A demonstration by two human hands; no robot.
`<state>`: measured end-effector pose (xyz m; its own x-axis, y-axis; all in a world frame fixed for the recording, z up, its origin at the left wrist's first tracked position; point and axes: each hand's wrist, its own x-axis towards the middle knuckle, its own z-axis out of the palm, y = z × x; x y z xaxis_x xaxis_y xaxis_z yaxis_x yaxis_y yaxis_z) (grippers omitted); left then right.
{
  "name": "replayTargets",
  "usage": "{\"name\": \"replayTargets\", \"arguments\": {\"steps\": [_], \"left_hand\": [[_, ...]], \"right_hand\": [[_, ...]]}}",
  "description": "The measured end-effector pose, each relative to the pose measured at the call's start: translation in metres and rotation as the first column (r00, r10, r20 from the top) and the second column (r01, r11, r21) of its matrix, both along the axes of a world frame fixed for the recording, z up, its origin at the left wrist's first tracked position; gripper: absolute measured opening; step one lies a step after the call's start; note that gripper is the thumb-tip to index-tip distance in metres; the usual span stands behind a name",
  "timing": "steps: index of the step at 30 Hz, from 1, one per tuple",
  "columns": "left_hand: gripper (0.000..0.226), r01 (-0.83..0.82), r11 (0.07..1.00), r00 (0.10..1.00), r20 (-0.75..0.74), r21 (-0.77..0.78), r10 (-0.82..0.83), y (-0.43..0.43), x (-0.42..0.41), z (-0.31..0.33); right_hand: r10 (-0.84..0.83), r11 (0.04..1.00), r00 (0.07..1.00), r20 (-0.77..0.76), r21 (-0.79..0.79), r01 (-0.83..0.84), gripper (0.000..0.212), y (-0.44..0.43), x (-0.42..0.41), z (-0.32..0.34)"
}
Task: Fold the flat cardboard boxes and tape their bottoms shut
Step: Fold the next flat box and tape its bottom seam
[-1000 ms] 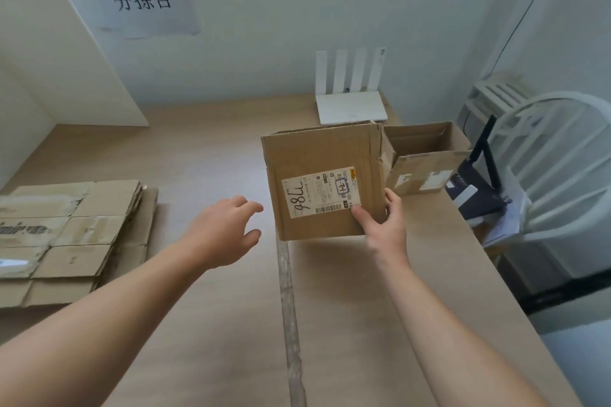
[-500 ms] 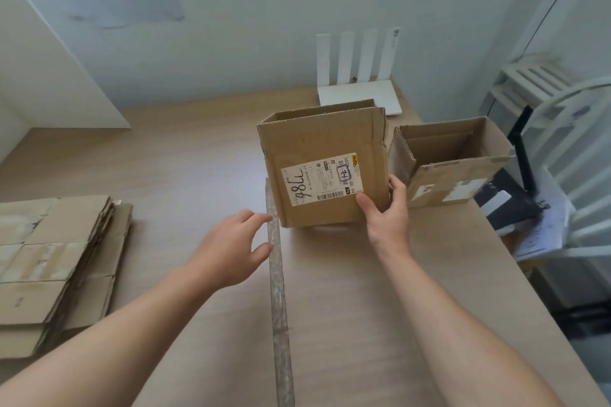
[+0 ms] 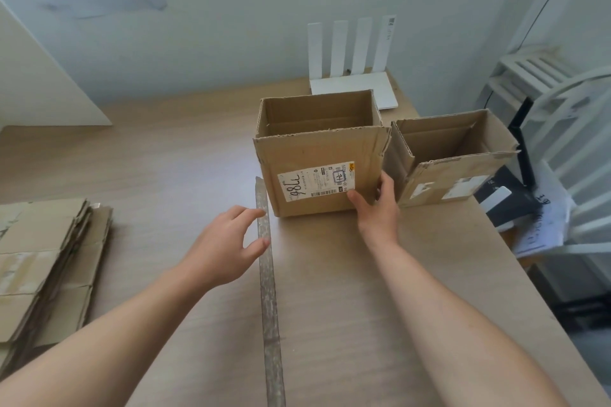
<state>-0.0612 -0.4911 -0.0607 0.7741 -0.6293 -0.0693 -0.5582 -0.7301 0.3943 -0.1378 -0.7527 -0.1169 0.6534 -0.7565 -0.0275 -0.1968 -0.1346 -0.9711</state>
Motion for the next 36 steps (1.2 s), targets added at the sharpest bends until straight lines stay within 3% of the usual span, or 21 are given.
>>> {"name": "replayTargets", "arguments": {"steps": [6,12,15,18,20,25,31,36], "left_hand": [[0.055,0.001,1.0,1.0,0.009,0.002,-0.001,-0.001,-0.001,0.003],[0.055,0.007,0.997,0.998,0.066,0.076,-0.012,0.005,-0.006,0.016],[0.053,0.029,0.988,0.991,0.126,0.149,-0.048,0.012,-0.013,0.025],[0.05,0.041,0.983,0.984,0.161,0.178,-0.07,0.022,-0.024,0.036],[0.049,0.038,0.982,0.981,0.18,0.187,-0.073,0.031,-0.033,0.047],[0.05,-0.007,0.981,0.975,0.218,0.193,-0.036,0.068,-0.065,0.086],[0.049,-0.078,0.985,0.971,0.235,0.152,0.04,0.152,-0.123,0.138],[0.046,-0.135,0.986,0.955,0.277,0.101,0.102,0.249,-0.179,0.178]], "right_hand": [[-0.025,0.999,0.998,-0.053,0.044,0.028,0.053,-0.003,0.001,0.008],[-0.058,0.997,0.985,-0.16,0.038,0.065,0.07,0.011,-0.017,0.024],[-0.076,0.997,0.965,-0.25,-0.016,0.074,0.053,0.026,-0.042,0.029],[-0.028,0.974,0.939,-0.343,-0.219,-0.051,0.03,0.043,-0.068,0.042],[0.059,0.916,0.907,-0.416,-0.339,-0.216,0.022,0.057,-0.08,0.06],[0.154,0.626,0.783,-0.602,-0.554,-0.549,0.031,0.106,-0.096,0.128],[0.124,0.346,0.75,-0.65,-0.68,-0.646,0.035,0.212,-0.137,0.203],[0.113,0.203,0.751,-0.65,-0.725,-0.658,0.035,0.311,-0.181,0.242]]}}
